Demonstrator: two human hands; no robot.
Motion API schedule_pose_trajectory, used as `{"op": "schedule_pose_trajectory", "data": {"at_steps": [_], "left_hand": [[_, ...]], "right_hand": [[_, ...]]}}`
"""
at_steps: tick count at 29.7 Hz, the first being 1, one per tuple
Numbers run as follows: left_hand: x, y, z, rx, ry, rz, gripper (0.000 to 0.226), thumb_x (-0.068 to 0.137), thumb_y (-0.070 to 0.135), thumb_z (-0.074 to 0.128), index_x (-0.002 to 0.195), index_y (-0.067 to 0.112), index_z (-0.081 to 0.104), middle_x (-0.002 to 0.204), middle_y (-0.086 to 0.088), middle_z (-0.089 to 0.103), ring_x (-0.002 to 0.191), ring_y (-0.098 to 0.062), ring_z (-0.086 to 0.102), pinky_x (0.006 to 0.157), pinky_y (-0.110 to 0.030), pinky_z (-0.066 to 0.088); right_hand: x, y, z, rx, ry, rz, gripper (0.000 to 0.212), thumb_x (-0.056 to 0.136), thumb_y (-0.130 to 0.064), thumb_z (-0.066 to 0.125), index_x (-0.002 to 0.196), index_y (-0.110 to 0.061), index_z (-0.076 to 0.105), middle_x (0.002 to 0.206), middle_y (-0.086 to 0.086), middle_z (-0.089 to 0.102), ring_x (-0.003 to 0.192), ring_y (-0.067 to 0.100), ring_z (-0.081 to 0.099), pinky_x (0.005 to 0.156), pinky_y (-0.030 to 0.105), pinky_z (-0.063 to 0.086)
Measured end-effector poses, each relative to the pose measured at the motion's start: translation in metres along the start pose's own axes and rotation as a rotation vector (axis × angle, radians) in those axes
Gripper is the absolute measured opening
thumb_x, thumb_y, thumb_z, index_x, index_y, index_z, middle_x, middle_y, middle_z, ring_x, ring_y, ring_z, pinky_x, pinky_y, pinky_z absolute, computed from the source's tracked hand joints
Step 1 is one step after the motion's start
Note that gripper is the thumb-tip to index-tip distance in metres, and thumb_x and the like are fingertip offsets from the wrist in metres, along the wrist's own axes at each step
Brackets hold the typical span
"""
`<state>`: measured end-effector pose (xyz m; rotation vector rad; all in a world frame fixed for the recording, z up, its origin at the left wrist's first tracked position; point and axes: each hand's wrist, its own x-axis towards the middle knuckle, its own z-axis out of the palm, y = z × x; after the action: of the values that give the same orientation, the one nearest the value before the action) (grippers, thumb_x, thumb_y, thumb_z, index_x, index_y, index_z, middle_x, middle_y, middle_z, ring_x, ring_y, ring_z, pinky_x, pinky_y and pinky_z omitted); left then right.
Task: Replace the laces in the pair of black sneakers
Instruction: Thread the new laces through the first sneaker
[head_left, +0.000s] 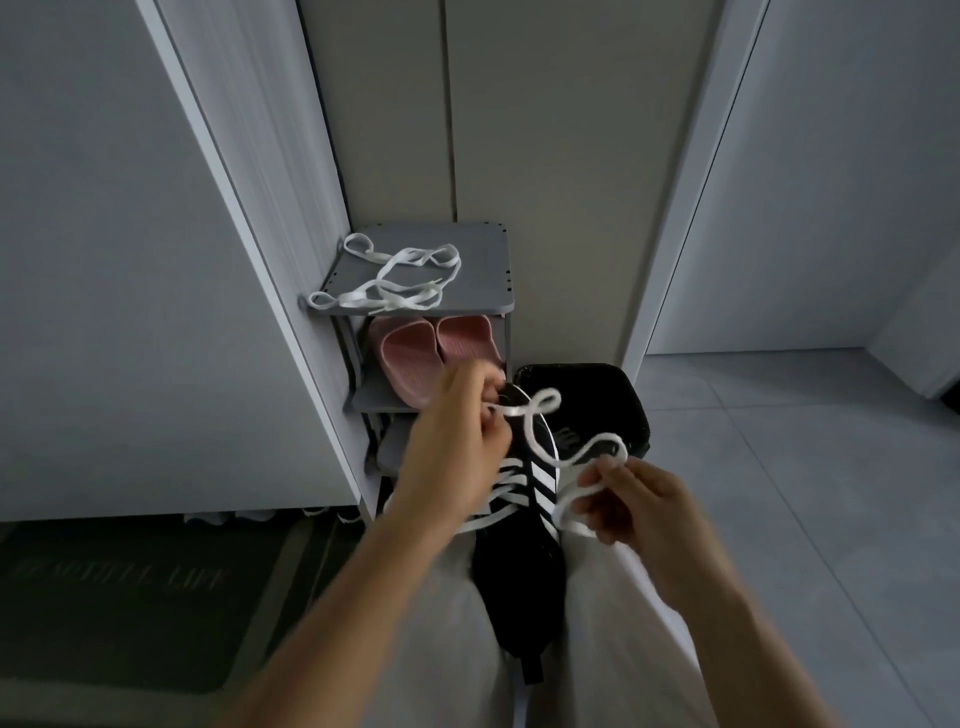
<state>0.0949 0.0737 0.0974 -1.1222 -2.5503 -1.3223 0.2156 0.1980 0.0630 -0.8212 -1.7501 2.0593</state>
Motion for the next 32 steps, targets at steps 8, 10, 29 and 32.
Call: {"op": "schedule_pose_trajectory", "data": {"at_steps": [8,10,29,32], "left_hand": [[-0.061,-0.002,0.040,-0.752,-0.385,-0.460,0.021,0.083,0.018,0.066,0.102,0.025,0.066,0.086,0.007,0.069,0.081,-0.008,0.062,0.069,-0.016,0.045],[-0.060,-0.005,0.043,-0.683,-0.409,-0.416,0.025,0.081,0.015,0.069,0.100,0.032,0.066,0.081,0.008,0.065,0.075,-0.011,0.057,0.071,-0.018,0.046],[-0.090,-0.010,0.031,-0.476,-0.550,-0.203,0.029,0.096,0.011,0.046,0.113,0.034,0.039,0.069,0.014,0.058,0.060,-0.001,0.050,0.059,-0.013,0.040],[-0.088,-0.011,0.029,-0.465,-0.566,-0.220,0.029,0.094,0.008,0.050,0.108,0.031,0.039,0.066,0.010,0.060,0.056,-0.005,0.051,0.054,-0.017,0.041]], "right_hand": [[0.005,-0.006,-0.001,0.318,-0.021,0.056,0.031,0.095,-0.016,0.044,0.071,-0.006,0.060,0.056,0.009,0.058,0.046,0.012,0.049,0.042,0.019,0.041],[0.004,-0.005,-0.004,0.361,-0.027,0.066,0.031,0.096,-0.016,0.043,0.071,-0.006,0.058,0.054,0.008,0.055,0.044,0.012,0.047,0.041,0.019,0.040],[-0.026,0.034,-0.006,-0.154,-0.280,0.182,0.030,0.071,-0.025,0.078,0.082,-0.001,0.066,0.064,0.010,0.059,0.054,0.011,0.048,0.054,0.020,0.038],[-0.027,0.033,-0.006,-0.210,-0.274,0.140,0.020,0.074,-0.018,0.077,0.075,-0.001,0.065,0.061,0.008,0.062,0.054,0.010,0.049,0.055,0.019,0.039]]}}
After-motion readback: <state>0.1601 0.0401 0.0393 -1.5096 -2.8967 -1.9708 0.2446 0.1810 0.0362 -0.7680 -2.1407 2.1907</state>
